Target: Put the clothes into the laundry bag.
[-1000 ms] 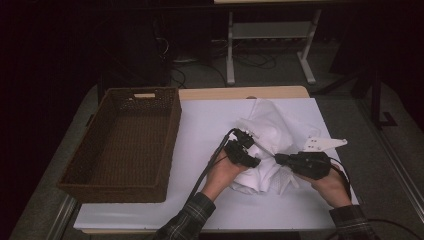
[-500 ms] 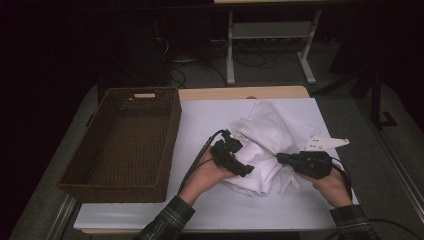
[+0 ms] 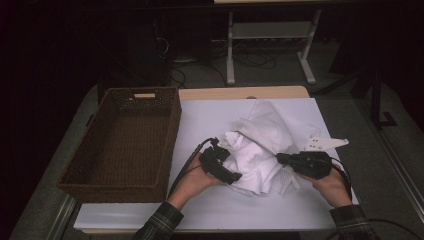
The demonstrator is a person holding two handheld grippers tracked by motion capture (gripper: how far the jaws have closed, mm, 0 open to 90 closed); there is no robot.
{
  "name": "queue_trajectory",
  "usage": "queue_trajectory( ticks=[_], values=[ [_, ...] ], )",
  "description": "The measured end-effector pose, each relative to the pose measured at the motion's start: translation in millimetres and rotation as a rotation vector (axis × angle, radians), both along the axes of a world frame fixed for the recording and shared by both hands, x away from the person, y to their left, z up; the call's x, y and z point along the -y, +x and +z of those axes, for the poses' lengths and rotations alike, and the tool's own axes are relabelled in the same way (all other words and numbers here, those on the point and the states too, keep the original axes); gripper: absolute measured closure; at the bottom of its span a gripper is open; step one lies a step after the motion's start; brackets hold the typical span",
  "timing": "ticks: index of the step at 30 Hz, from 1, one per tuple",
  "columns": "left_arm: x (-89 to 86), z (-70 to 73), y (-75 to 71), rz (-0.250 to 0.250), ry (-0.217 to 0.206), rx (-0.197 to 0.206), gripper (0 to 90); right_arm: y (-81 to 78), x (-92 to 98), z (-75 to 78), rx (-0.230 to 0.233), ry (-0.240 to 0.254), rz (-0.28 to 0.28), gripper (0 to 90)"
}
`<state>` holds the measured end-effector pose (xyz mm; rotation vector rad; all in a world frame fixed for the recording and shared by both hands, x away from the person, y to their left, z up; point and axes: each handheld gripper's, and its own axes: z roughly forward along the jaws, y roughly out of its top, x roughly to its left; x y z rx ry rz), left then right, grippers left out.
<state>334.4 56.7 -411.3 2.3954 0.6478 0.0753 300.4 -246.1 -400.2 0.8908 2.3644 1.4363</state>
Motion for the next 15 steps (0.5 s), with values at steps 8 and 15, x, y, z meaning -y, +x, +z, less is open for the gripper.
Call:
queue_trajectory(
  ticks=[8,15],
  values=[
    [6.0,-11.5,0.8,-0.030,0.005,0.010,43.2,0.1,-0.6,-0.3,0.002,-0.004,0.001,87.5],
    [6.5,-12.7,0.0,-0.048,0.011,0.030,66.7,0.1,-2.7,-0.6,0.004,-0.008,0.001,87.5]
  ],
)
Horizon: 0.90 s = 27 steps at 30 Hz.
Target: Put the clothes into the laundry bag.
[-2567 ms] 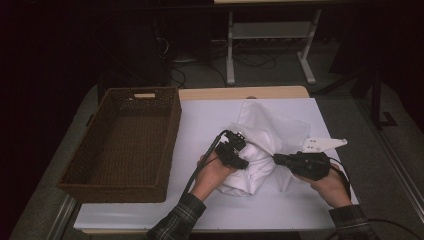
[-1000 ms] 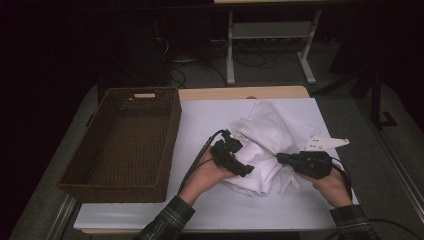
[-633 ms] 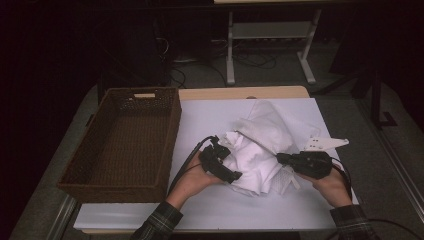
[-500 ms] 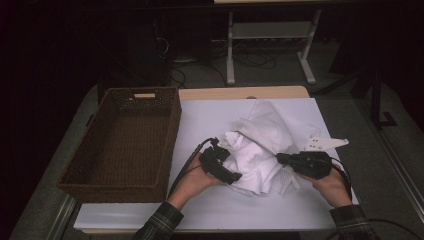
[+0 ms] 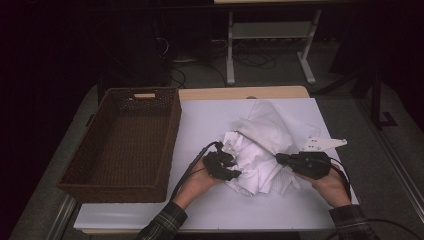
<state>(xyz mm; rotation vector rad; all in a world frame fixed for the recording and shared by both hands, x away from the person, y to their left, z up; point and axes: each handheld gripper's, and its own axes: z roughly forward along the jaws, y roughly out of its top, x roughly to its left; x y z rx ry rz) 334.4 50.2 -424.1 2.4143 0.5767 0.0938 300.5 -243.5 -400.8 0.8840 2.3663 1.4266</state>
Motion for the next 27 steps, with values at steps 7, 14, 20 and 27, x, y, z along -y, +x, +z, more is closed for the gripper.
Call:
queue_trajectory(
  ticks=[7,14,20,27],
  values=[
    [9.4,1.0,-7.3,-0.031,-0.024,-0.007,73.5,0.3,-1.4,-0.2,0.000,0.000,0.002,87.5],
    [29.4,1.8,-14.4,-0.062,-0.072,-0.015,74.3,0.0,-1.2,-0.1,0.001,-0.006,0.000,87.5],
    [38.1,0.8,-14.1,-0.061,-0.093,-0.025,72.6,0.1,4.6,0.5,0.003,-0.001,-0.020,87.5],
    [32.5,12.6,-14.6,-0.049,-0.128,0.012,74.9,-0.1,5.9,0.7,0.006,0.006,-0.023,87.5]
  ],
)
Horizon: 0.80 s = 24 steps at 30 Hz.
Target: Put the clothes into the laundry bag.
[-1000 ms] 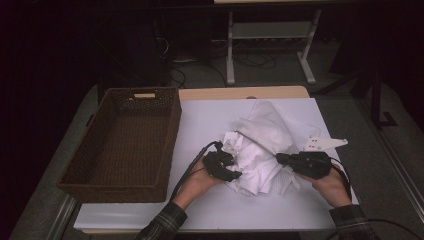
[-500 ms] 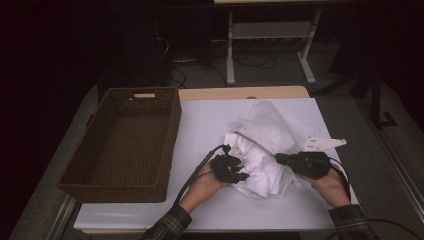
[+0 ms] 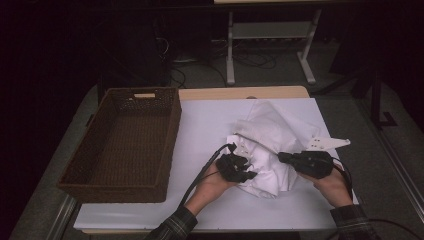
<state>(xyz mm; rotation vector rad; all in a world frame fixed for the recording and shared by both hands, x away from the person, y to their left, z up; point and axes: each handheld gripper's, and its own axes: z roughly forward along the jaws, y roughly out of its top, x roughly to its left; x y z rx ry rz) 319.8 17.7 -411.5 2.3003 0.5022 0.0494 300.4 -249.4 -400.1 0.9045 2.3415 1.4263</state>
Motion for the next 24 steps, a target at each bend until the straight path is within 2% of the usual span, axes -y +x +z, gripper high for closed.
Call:
queue_trajectory(
  ticks=[2,6,9,12,14,24],
  values=[
    [-0.5,5.3,-0.3,0.001,-0.015,0.014,74.8,-0.3,0.2,0.2,0.001,0.000,0.000,87.5],
    [-0.2,15.2,2.9,0.022,-0.073,0.043,74.9,-0.6,0.0,1.3,0.006,0.009,0.001,87.5],
    [3.9,21.5,7.0,0.030,-0.096,0.061,75.5,-2.0,-0.4,4.0,0.008,0.028,0.002,87.5],
    [11.8,23.8,11.1,0.026,-0.090,0.074,75.8,-3.0,0.5,7.0,0.020,0.036,-0.007,87.5],
    [17.4,23.2,13.5,0.027,-0.097,0.073,75.9,-3.4,1.2,8.4,0.023,0.040,-0.011,87.8],
    [36.6,22.0,25.3,0.029,-0.074,0.072,76.5,-2.9,4.8,10.4,0.021,0.063,-0.021,88.1]
  ],
)
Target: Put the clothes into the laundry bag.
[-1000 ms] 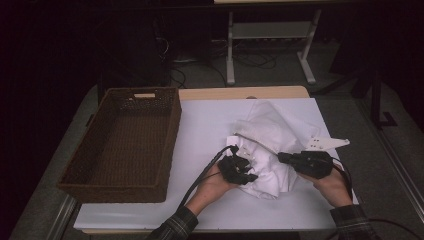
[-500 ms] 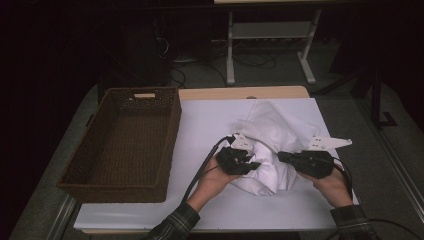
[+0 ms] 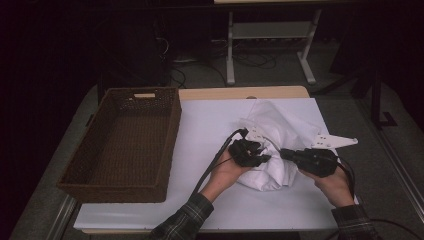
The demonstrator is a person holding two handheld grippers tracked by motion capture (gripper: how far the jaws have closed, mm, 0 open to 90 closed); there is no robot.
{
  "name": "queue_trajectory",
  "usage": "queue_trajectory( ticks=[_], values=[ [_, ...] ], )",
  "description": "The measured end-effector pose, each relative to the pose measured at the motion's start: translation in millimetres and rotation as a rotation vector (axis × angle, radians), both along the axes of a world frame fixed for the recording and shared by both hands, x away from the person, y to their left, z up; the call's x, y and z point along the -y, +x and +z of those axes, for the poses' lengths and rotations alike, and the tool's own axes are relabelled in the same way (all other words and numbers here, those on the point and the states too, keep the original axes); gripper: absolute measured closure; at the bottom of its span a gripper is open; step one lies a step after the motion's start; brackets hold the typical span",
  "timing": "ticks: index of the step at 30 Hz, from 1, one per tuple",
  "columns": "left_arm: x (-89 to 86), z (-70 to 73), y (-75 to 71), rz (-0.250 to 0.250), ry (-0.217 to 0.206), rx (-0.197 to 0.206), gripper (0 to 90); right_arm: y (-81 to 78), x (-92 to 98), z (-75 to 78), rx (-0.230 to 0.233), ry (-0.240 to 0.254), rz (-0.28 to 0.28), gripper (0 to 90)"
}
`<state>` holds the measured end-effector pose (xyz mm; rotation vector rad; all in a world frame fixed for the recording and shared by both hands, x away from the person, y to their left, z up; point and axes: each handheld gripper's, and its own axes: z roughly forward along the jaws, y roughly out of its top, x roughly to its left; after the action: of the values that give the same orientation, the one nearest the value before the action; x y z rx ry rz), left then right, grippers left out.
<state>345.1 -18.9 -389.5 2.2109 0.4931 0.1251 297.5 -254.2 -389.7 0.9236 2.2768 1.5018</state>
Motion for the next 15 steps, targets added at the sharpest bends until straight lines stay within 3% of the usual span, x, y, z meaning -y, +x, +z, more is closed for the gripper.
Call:
queue_trajectory(
  ticks=[15],
  values=[
    [21.7,-1.4,17.8,0.001,0.037,0.010,76.6,-1.3,0.4,-0.1,-0.011,0.011,0.007,88.2]
  ],
)
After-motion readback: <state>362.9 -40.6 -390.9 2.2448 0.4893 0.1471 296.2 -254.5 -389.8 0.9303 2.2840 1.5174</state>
